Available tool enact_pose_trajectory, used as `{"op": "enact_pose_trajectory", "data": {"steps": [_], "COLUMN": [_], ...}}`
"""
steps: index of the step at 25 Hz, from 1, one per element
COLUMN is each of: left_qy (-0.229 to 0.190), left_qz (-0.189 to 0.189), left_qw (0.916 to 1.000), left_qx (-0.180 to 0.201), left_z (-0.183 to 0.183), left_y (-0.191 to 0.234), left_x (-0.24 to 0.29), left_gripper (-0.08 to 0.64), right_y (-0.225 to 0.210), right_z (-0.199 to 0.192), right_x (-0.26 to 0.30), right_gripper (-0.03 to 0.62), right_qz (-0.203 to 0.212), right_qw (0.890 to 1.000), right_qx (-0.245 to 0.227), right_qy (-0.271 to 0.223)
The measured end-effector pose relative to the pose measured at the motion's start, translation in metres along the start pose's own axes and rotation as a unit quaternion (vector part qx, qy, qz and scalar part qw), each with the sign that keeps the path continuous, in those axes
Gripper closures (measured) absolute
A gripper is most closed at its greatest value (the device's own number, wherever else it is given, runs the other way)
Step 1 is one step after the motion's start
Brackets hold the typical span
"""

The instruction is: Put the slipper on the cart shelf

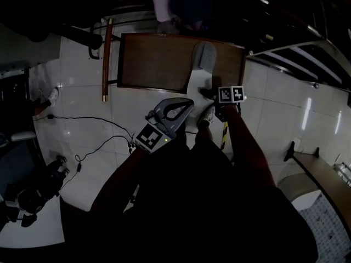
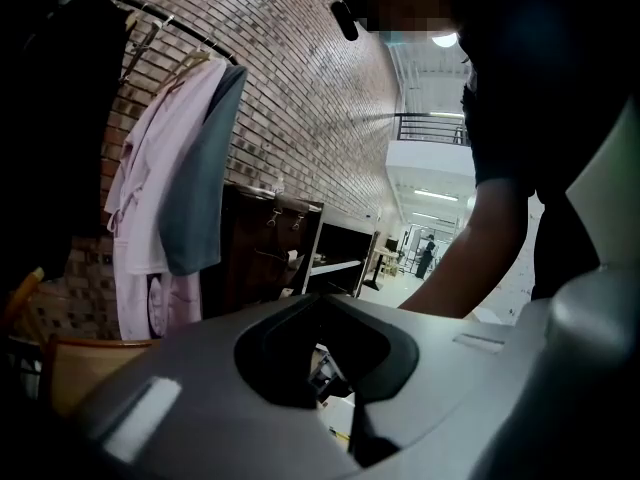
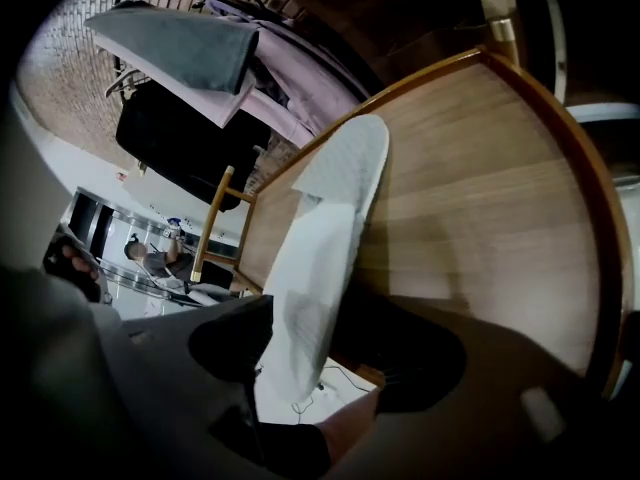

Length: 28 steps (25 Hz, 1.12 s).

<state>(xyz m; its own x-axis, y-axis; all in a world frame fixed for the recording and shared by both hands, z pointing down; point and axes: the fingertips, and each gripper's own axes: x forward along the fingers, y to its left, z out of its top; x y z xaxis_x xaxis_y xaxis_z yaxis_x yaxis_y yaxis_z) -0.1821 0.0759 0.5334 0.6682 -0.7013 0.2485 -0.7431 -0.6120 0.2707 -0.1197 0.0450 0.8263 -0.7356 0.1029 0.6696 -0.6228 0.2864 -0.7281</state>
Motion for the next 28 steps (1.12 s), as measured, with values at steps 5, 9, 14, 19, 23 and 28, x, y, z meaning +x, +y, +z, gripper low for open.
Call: {"op": "enact_pose_trajectory", "data": {"steps": [5,9,14,19,23,28], "left_qy": [0.006,0.008,0.006,0.007,0.004,-0.008], "left_qz": [0.009,0.014,0.017,0.014,0.005,-0.008], "left_qw": [0.9999,0.9998,0.9997,0.9997,0.9999,0.9999], "left_qx": [-0.013,-0.015,-0.017,-0.020,-0.014,0.001], "left_z": [-0.009,-0.012,-0.012,-0.015,-0.012,-0.003], "left_y": [0.005,0.007,0.009,0.007,0.001,-0.006], "left_x": [-0.003,-0.002,-0.005,-0.007,-0.006,-0.008], "left_gripper": [0.560,0.560,0.560,0.560,0.560,0.560], "right_y": [0.008,0.012,0.014,0.033,0.045,0.069], "right_z": [-0.001,-0.005,0.000,0.006,0.006,0.005], "right_x": [0.004,0.015,0.014,0.000,-0.019,-0.050], "right_gripper": [0.287,0.304,0.460,0.525,0.526,0.526], "right_qz": [0.029,0.025,0.028,0.047,0.051,0.056], "right_qw": [0.999,0.999,0.999,0.999,0.998,0.995], "right_qx": [0.004,0.005,0.013,-0.004,-0.015,-0.035], "right_qy": [0.024,0.038,0.012,-0.010,-0.032,-0.073]}}
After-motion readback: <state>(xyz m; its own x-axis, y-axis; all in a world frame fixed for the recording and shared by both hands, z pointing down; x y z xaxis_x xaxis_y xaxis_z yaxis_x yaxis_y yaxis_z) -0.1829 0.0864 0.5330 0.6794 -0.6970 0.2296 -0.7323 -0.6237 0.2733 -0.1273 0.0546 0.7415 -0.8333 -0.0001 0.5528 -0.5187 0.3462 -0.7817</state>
